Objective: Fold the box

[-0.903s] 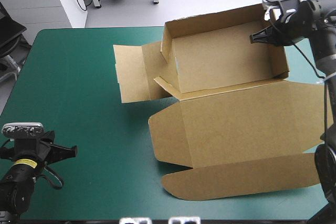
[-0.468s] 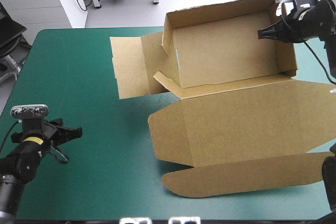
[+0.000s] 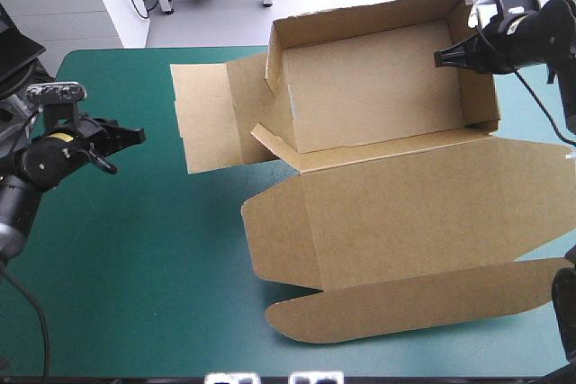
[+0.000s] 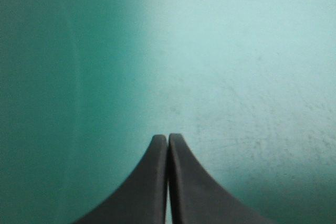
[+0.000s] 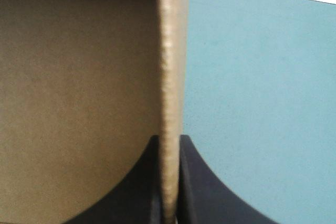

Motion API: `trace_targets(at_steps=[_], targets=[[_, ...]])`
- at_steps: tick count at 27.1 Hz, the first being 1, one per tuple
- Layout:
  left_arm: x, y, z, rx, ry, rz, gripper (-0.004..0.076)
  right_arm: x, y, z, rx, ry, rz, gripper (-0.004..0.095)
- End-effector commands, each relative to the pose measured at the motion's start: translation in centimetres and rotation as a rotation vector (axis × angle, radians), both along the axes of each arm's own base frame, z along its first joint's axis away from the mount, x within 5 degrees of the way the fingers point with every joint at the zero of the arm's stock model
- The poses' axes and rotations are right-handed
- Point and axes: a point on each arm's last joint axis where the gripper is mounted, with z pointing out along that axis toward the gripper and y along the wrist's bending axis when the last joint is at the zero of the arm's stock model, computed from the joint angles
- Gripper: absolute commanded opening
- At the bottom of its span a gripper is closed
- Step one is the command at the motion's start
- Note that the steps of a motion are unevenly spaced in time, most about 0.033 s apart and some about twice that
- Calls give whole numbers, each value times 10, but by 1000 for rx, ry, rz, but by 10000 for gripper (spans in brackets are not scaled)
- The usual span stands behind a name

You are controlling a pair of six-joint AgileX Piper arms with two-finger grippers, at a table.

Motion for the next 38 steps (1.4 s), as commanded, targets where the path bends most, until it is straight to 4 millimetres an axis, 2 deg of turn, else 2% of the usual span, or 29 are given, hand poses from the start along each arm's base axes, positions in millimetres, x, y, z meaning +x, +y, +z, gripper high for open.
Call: trace_targets(at_steps=[1, 5, 10, 15, 22, 29, 34, 38], targets=[[28, -5, 9, -93, -68, -52, -8, -20, 2, 23, 38, -73, 30, -20], [53, -16, -9, -212, -65, -176, -8, -21, 3, 24, 46, -73, 38, -19], [81, -31, -39, -465, -64, -298, -8, -21, 4, 24, 52, -73, 48, -20], [92, -47, -50, -670, -107, -408, -9, -21, 9, 24, 68, -78, 103, -20], [83, -78, -37, -796, -154, -648, -8, -19, 9, 26, 78, -107, 104, -18], [70, -89, -17, -870, -196, -875, -9, -8, 10, 22, 84, -128, 98, -18], [66, -111, 1, -859, -220, -960, -9, 23, 13, -8, 87, -32, 100, -18], [56, -120, 12, -888, -199, -986, -9, 44, 28, -30, 65, 10, 151, -18]])
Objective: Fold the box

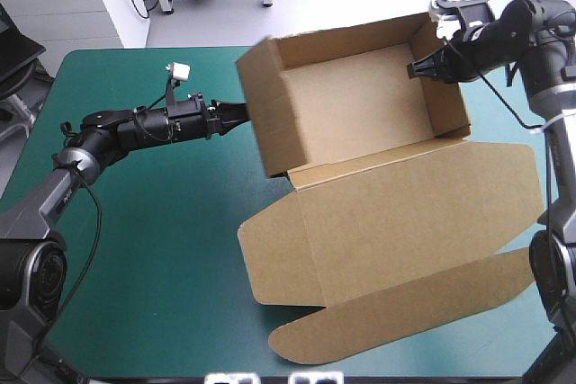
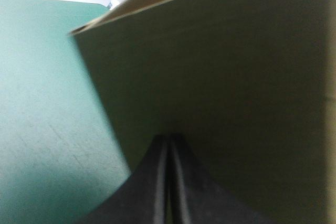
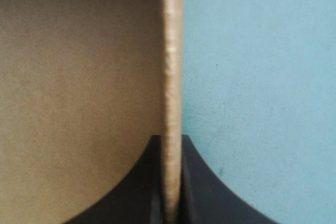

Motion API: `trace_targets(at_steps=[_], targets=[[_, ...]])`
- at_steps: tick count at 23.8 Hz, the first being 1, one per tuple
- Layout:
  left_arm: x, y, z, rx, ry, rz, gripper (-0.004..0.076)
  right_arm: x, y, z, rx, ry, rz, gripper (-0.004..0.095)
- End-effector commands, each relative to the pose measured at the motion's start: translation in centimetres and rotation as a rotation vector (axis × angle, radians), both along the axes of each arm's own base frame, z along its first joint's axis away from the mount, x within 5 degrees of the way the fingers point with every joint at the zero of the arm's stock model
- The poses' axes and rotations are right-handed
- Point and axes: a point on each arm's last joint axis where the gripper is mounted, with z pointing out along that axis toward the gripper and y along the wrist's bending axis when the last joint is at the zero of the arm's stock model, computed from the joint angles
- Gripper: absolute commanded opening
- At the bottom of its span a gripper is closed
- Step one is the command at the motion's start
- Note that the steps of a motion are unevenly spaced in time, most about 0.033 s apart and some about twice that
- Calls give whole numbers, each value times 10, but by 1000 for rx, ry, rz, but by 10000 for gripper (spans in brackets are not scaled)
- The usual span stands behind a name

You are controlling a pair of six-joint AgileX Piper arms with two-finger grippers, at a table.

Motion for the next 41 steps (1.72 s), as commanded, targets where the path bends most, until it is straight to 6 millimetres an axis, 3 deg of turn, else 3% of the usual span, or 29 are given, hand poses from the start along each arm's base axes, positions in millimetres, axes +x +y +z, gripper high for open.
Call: trace_targets(at_steps=[1, 6, 14, 17, 23, 28, 32, 36, 41], targets=[[-20, -5, 56, -238, -46, -71, -9, -1, 14, 19, 29, -129, 35, -18], [-23, -4, 61, -246, -36, -74, 7, 3, 27, 17, 29, -153, 64, -18], [-33, -3, 73, -261, -1, -85, 383, 3, 24, 16, -11, -160, 60, -18], [-40, -3, 78, -212, -27, -100, 459, 3, 24, 16, -16, -160, 53, -18], [-32, 1, 73, -58, 107, 23, 458, 3, 24, 16, -6, -157, 46, -18], [-26, 2, 84, 81, 206, 115, 458, 3, 28, 16, 7, -150, 40, -15], [-26, -19, 93, 248, 199, 193, 458, 0, 49, 18, 4, -176, 64, -14], [-25, -33, 89, 327, 231, 298, 456, -4, 69, 20, 16, -194, 98, -14], [-23, -28, 80, 402, 311, 382, 388, -4, 73, 20, 38, -198, 87, -14]])
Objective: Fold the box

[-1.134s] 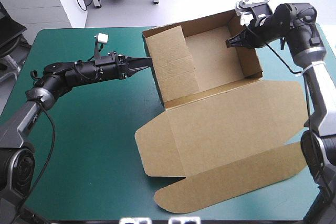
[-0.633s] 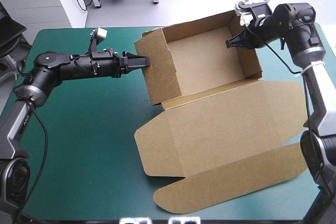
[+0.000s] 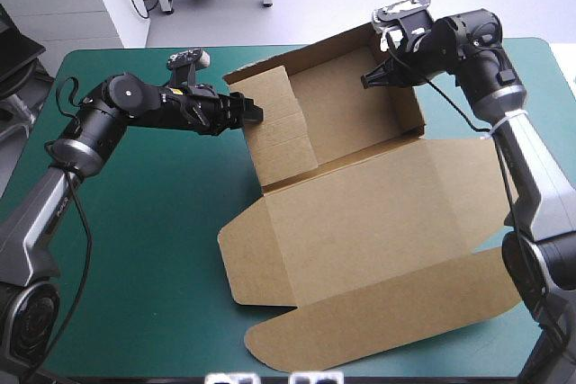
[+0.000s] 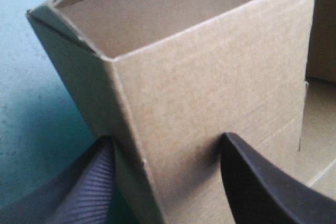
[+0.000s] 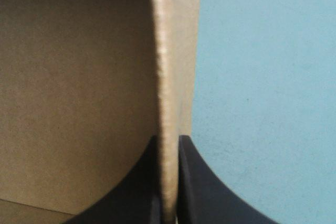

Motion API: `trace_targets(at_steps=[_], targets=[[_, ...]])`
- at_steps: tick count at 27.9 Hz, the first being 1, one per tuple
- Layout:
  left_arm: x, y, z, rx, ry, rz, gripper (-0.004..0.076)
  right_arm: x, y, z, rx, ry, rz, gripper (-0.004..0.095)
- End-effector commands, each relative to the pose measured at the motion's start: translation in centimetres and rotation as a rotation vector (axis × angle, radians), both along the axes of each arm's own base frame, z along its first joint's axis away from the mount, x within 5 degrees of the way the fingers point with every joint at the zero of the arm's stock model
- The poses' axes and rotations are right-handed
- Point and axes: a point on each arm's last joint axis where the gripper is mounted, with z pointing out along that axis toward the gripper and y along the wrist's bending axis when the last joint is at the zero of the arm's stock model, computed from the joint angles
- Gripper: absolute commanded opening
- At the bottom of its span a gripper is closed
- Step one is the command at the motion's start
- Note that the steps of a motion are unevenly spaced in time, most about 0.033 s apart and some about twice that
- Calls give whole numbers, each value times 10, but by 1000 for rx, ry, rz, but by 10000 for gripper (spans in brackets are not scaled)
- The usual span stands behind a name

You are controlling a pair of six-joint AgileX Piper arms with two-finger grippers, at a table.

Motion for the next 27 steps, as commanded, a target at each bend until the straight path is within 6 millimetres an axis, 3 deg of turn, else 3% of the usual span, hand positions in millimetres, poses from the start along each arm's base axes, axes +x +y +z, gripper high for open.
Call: trace_targets(at_steps=[1, 7, 10, 12, 14, 15, 20, 27], targets=[[-7, 3, 25, -16, -64, 63, 384, -16, 6, 35, 130, -116, 10, -14], [-3, 12, 18, 71, -32, 154, 384, -17, 7, 36, 162, -108, 7, -14], [0, 10, 22, 46, -78, 179, 357, -20, 18, 36, 180, -108, 35, -14], [1, 7, 24, 56, -116, 183, 239, -21, 24, 37, 184, -116, 49, -14], [1, 1, 24, 95, -165, 169, 22, -23, 32, 39, 204, -129, 45, -14], [-1, -4, 24, 120, -189, 152, -3, -24, 36, 39, 209, -131, 43, -14], [-5, -21, 26, 228, -280, 118, -8, -30, 51, 36, 161, -132, 5, -14], [3, -13, 14, 468, -157, 191, -8, -24, 62, 14, 123, -36, -35, -14]])
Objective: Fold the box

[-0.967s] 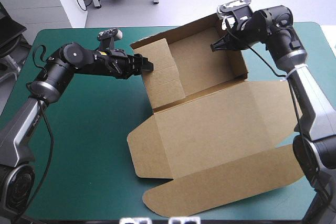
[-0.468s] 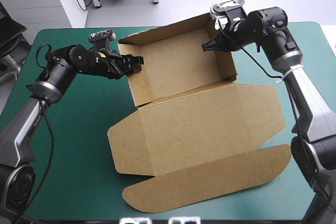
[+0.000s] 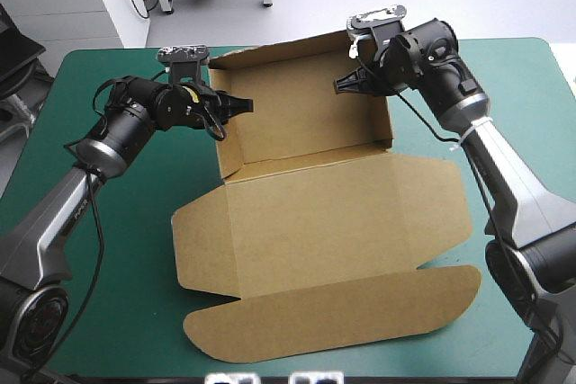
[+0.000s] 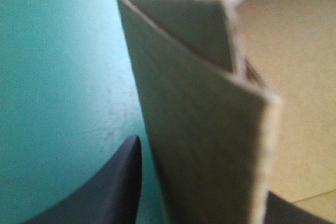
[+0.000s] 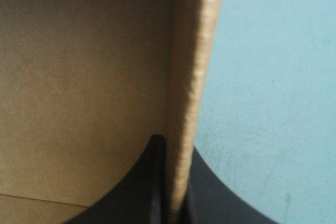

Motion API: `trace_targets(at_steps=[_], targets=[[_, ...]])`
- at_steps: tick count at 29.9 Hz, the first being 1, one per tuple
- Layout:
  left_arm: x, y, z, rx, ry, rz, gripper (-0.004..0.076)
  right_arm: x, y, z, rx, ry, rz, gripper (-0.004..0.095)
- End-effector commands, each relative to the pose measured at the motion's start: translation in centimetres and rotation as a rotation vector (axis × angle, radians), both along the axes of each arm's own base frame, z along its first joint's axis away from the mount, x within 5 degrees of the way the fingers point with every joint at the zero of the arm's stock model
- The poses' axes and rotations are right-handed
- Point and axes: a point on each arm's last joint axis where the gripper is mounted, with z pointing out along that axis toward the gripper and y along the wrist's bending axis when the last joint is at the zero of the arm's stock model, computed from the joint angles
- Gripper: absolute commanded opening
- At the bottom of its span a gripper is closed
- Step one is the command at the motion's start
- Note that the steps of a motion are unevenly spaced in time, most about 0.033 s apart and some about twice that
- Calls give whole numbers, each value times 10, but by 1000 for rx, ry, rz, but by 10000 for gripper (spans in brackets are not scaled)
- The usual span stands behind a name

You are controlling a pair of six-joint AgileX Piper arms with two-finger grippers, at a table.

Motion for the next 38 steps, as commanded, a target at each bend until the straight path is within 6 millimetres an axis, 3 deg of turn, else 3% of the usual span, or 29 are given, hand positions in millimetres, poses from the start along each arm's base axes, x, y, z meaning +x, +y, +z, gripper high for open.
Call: trace_targets(at_steps=[1, 8, 19, 23, 38], targets=[[-2, 1, 18, 128, -33, 3, -8, -11, 14, 19, 90, -51, 57, -14], [14, -3, -6, 192, 66, 17, -8, 9, 23, -24, 25, 87, 47, -14], [40, -17, -76, 231, 272, 34, -8, 46, 39, -111, -79, 261, 74, -14], [47, -22, -93, 230, 320, 33, -8, 54, 41, -134, -104, 297, 90, -14], [51, -24, -96, 231, 303, 30, -6, 55, 40, -137, -156, 293, 118, 12]])
